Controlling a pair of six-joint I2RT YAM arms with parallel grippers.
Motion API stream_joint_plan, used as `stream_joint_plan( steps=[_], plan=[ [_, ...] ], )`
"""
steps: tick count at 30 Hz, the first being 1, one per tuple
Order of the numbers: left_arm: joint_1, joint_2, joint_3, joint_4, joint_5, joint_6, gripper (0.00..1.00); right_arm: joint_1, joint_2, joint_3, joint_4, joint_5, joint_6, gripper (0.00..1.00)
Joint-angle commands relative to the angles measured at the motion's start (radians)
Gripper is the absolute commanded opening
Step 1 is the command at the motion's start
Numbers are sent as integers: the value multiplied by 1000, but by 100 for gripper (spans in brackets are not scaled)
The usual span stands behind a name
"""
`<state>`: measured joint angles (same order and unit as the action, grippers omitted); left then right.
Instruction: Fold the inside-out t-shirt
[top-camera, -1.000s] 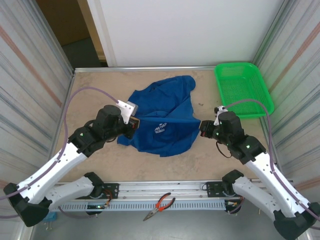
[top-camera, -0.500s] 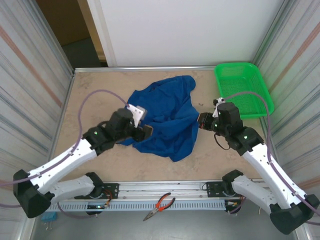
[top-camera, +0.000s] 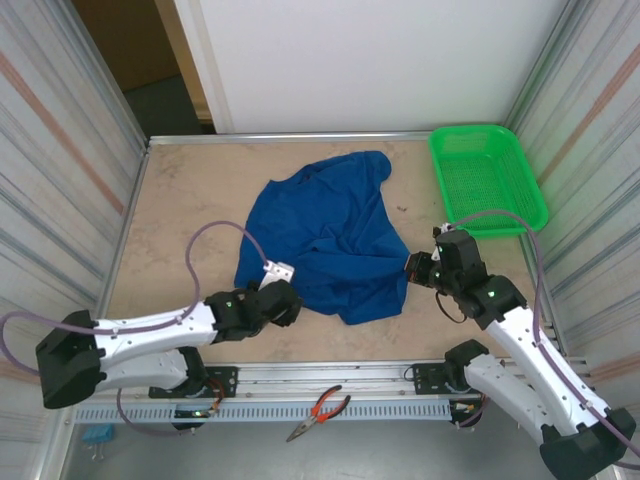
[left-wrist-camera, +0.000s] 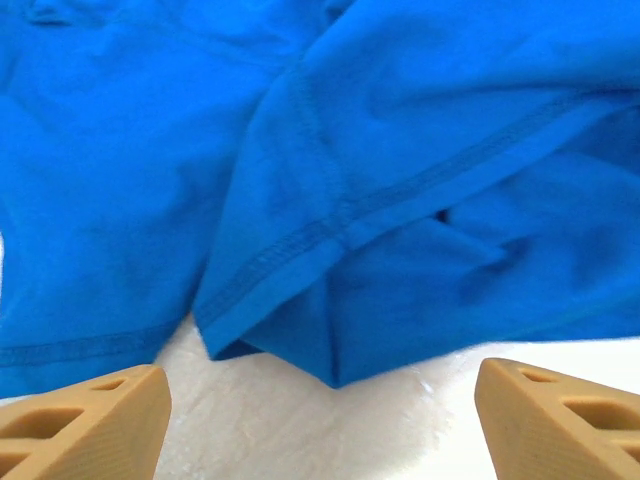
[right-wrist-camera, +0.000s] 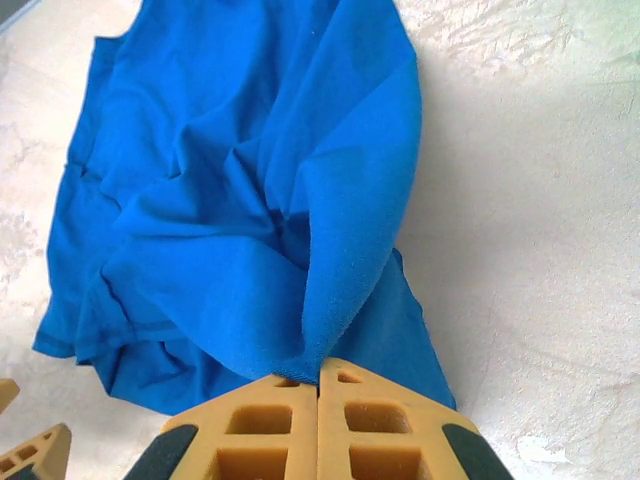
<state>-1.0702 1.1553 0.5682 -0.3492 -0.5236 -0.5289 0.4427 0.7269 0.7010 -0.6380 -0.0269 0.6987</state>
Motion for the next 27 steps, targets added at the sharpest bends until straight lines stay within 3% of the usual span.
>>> stream_joint_plan(
  steps=[1, 7, 11, 12, 15, 16, 21, 27],
  plan=[
    [70, 39, 26, 61, -29, -7, 81, -7, 2, -2, -8, -4, 10, 0],
    [179, 138, 17, 202, 119, 45, 77, -7, 11, -7, 6, -9, 14, 0],
    [194, 196, 19, 266, 197, 65, 64, -9, 19, -5, 16, -11, 14, 0],
    [194, 206, 23, 274, 210, 68, 55, -9, 20, -2, 17, -11, 13, 0],
    [194, 201, 38, 260, 205, 70, 10, -11, 25, 8, 18, -14, 8, 0],
    [194, 187, 45, 241, 195, 67, 0, -14, 26, 12, 17, -16, -1, 0],
    [195, -19, 138, 22, 147, 48, 0, -64, 8, 102, -36, -60, -31, 0],
    [208, -333, 407, -269, 169, -69, 0, -104, -28, 343, -93, -125, -20, 0]
  ],
)
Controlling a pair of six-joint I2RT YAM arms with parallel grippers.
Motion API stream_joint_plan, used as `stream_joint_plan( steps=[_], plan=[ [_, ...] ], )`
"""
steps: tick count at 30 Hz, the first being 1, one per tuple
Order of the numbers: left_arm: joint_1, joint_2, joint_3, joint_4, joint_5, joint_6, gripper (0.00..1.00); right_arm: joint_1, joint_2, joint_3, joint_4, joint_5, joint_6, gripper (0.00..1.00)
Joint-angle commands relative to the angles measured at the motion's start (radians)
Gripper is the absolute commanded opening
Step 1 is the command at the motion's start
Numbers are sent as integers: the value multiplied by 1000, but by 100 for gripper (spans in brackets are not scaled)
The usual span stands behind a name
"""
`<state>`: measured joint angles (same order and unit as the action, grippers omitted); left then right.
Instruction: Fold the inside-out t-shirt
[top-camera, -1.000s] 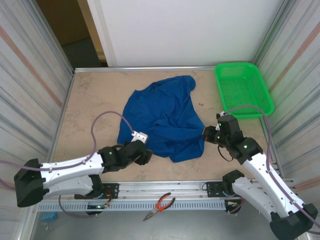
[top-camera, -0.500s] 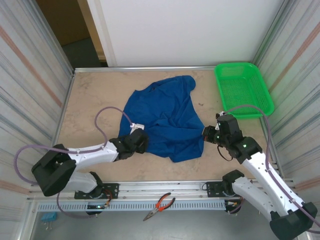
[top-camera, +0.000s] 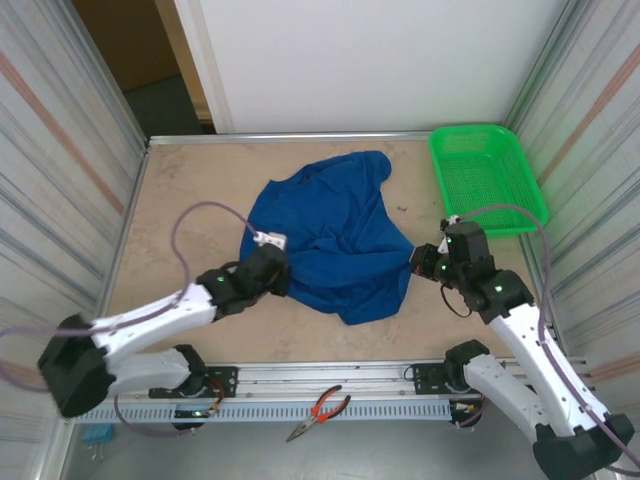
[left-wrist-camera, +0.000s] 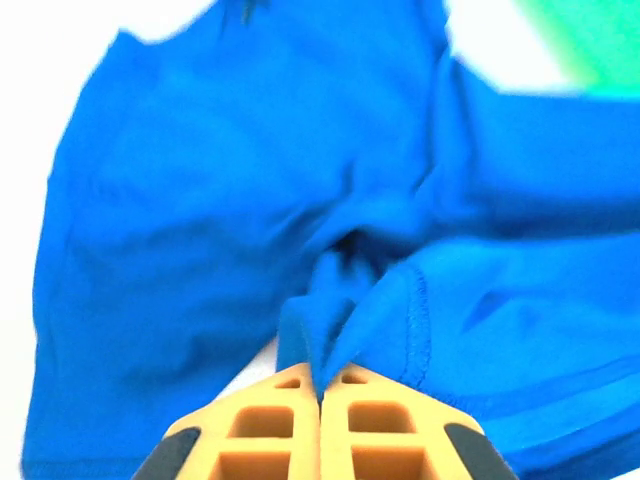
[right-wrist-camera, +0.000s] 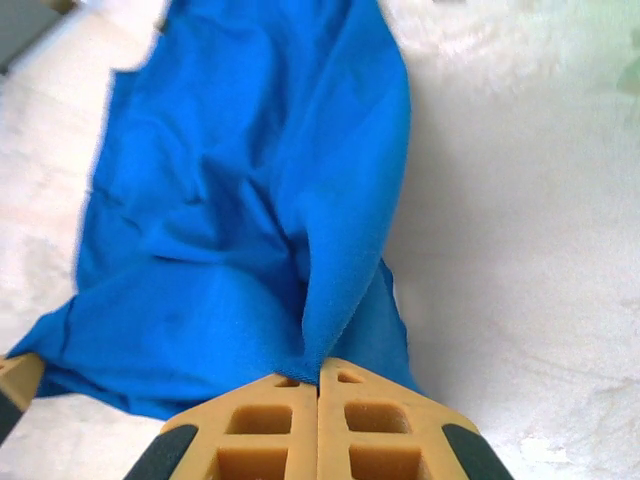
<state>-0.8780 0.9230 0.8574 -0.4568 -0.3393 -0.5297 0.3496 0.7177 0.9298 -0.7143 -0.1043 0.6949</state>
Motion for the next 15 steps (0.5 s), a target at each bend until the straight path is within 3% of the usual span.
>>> stream_joint_plan(
  steps=[1, 6, 9, 11, 15],
  plan=[
    [34, -115, 177, -186, -2, -67, 0, -12, -2, 164, -19, -52, -21, 0],
    [193, -39, 445, -229, 118, 35, 0, -19, 136, 384, 4, -49, -85, 0],
    [373, 72, 534, -214, 251, 88, 0, -50, 248, 449, 71, -62, -113, 0],
    [523, 168, 558, -154, 398, 88, 0, -101, 363, 484, 127, -123, -111, 0],
    [693, 412, 683, -86, 565, 111, 0, -202, 612, 588, 227, -229, -75, 0]
  ],
)
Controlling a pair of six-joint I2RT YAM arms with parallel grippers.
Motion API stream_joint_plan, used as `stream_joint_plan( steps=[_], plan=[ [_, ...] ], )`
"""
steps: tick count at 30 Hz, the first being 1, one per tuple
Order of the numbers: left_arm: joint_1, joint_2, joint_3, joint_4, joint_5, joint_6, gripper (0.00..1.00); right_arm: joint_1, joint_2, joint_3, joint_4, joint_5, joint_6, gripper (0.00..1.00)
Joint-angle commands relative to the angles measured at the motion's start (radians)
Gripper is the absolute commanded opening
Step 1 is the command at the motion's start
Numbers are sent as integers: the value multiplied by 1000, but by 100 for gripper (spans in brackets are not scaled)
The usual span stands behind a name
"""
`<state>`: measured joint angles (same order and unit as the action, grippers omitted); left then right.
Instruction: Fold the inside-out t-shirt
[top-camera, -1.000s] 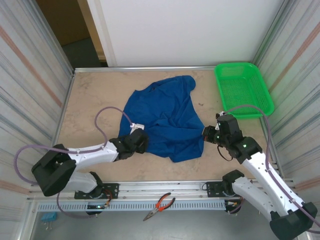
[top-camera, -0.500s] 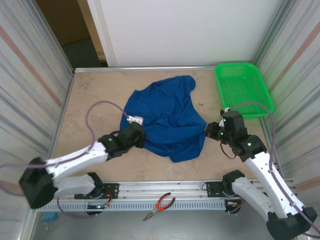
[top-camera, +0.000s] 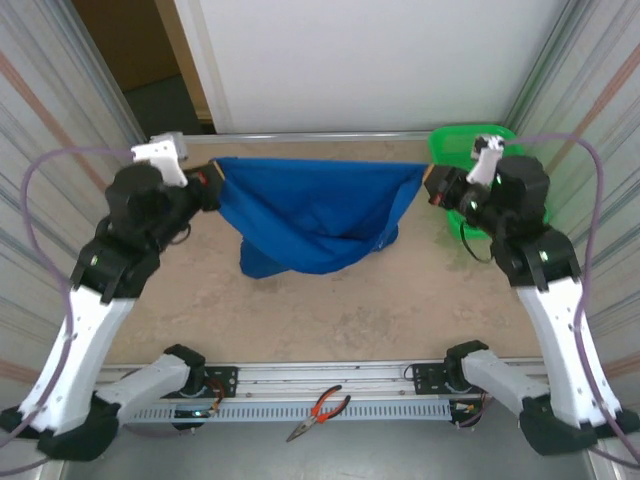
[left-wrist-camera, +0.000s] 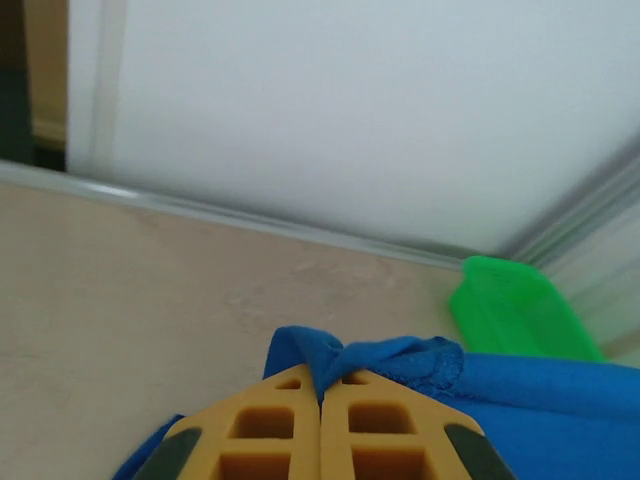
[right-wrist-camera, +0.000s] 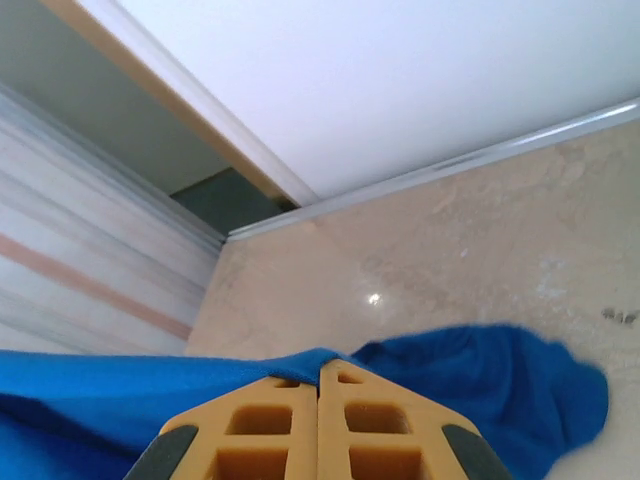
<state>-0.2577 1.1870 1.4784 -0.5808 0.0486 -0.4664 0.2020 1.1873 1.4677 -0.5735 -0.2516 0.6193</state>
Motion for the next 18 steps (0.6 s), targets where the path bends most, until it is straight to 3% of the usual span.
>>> stream_joint_plan(
  steps=[1, 5, 7, 9, 11, 12, 15, 18],
  plan=[
    [101, 225, 132, 41, 195, 55, 0, -82, 219, 104, 112, -117, 25, 0],
    [163, 515, 520, -36, 227, 87, 0, -150, 512, 469, 102, -220, 95, 0],
    [166, 644, 805, -116, 242, 82, 0, -165, 632, 727, 26, -226, 108, 0],
    [163, 706, 992, -139, 250, 56, 0, -175, 731, 995, -64, -225, 110, 0],
    [166, 701, 1049, -97, 246, 13, 0, -190, 808, 1228, -113, -233, 141, 0],
    [170, 689, 1061, -81, 247, 0, 0, -205, 814, 1266, -93, -247, 177, 0],
    [172, 622, 1004, -61, 252, -4, 0, -238, 741, 1161, -25, -283, 206, 0],
    [172, 481, 740, -3, 248, 10, 0, -230, 591, 894, 41, -274, 156, 0]
  ],
)
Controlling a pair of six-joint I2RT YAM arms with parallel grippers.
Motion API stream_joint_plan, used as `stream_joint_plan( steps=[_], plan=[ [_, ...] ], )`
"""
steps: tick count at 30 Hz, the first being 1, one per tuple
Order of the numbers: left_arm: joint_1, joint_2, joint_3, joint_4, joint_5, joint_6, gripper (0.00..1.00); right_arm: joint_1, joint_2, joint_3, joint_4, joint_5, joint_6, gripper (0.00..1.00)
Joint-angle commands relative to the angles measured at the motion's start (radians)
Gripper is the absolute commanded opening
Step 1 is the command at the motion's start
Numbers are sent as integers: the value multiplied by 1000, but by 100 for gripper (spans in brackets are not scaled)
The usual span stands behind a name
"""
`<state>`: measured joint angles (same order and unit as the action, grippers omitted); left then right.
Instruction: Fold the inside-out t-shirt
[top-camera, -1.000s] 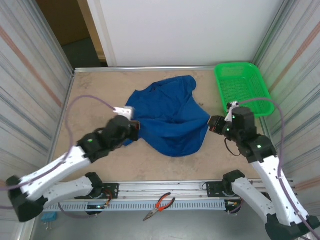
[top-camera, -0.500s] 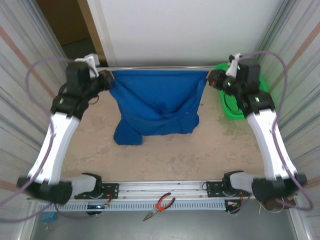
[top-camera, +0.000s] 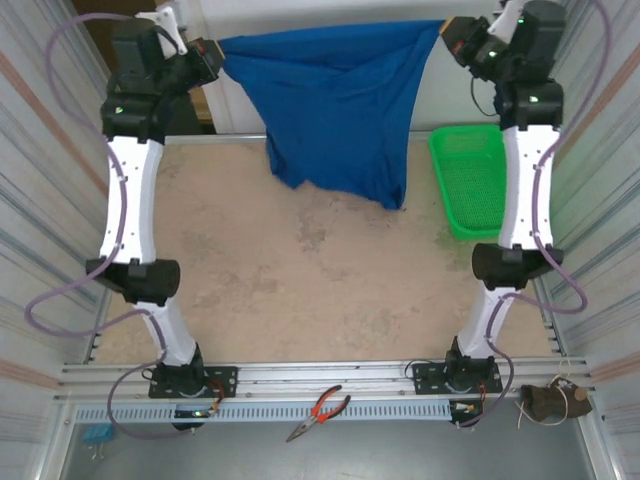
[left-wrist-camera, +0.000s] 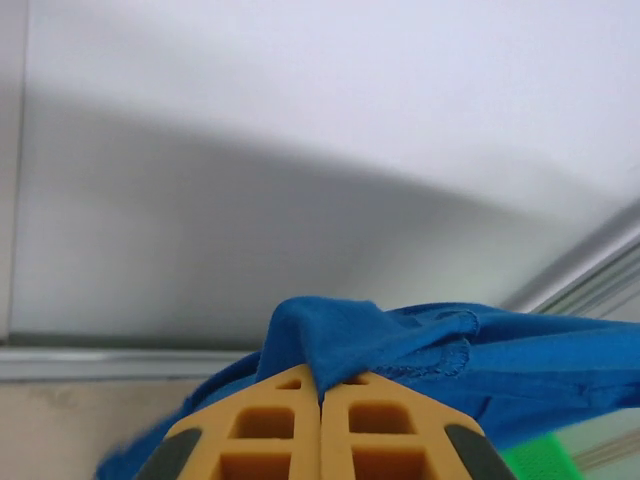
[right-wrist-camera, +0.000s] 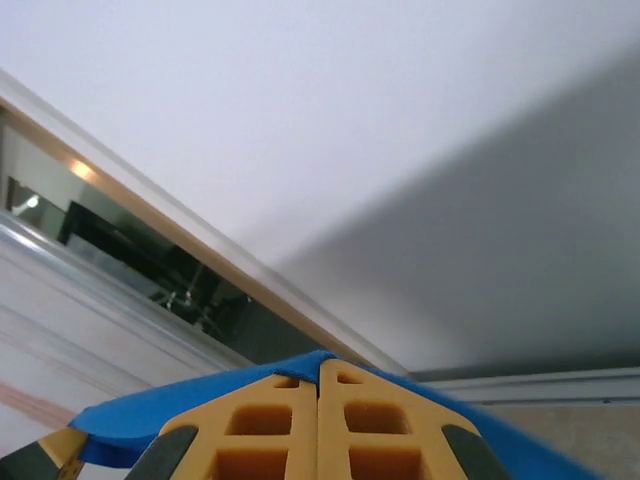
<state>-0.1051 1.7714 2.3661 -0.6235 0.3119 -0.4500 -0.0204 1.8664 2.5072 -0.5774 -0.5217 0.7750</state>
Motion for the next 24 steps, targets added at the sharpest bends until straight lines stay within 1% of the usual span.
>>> stream_joint_plan(
  steps=[1, 3, 4, 5, 7, 9, 11, 14, 15, 17, 18, 20, 21, 23, 24],
  plan=[
    [17, -166, -276, 78, -23, -4, 0, -5, -152, -276, 90, -5, -5, 0],
    [19, -283, -520, 153, -43, -4, 0, 3, -272, -522, 167, 14, -16, 0],
    [18, -337, -630, 178, -47, -3, 0, 6, -322, -618, 196, 21, -16, 0],
    [17, -397, -754, 204, -49, -14, 0, 15, -391, -781, 228, 28, -20, 0],
    [15, -508, -984, 243, -47, -34, 0, 35, -504, -1015, 255, 44, -39, 0],
    [2, -632, -1223, 248, -88, -58, 0, 71, -619, -1243, 251, 90, -68, 0],
    [-11, -758, -1439, 244, -129, -92, 0, 108, -704, -1437, 254, 110, -59, 0],
    [-32, -975, -1739, 201, -209, -162, 0, 203, -803, -1696, 250, 157, -56, 0],
    [-36, -1053, -1821, 170, -228, -194, 0, 237, -831, -1769, 249, 175, -52, 0],
    [-38, -1189, -1934, 111, -233, -227, 0, 279, -866, -1870, 245, 201, -42, 0],
    [-39, -1258, -1972, 71, -238, -245, 7, 292, -873, -1901, 235, 205, -42, 0],
    [-40, -1361, -2004, 14, -232, -244, 28, 305, -925, -1924, 204, 227, -47, 0],
    [-60, -1397, -2007, 1, -247, -259, 34, 306, -942, -1924, 188, 236, -54, 0],
    [-102, -1413, -1988, 7, -265, -258, 46, 306, -963, -1902, 153, 252, -70, 0],
    [-119, -1396, -1965, 4, -271, -254, 49, 306, -966, -1885, 142, 255, -80, 0]
  ],
)
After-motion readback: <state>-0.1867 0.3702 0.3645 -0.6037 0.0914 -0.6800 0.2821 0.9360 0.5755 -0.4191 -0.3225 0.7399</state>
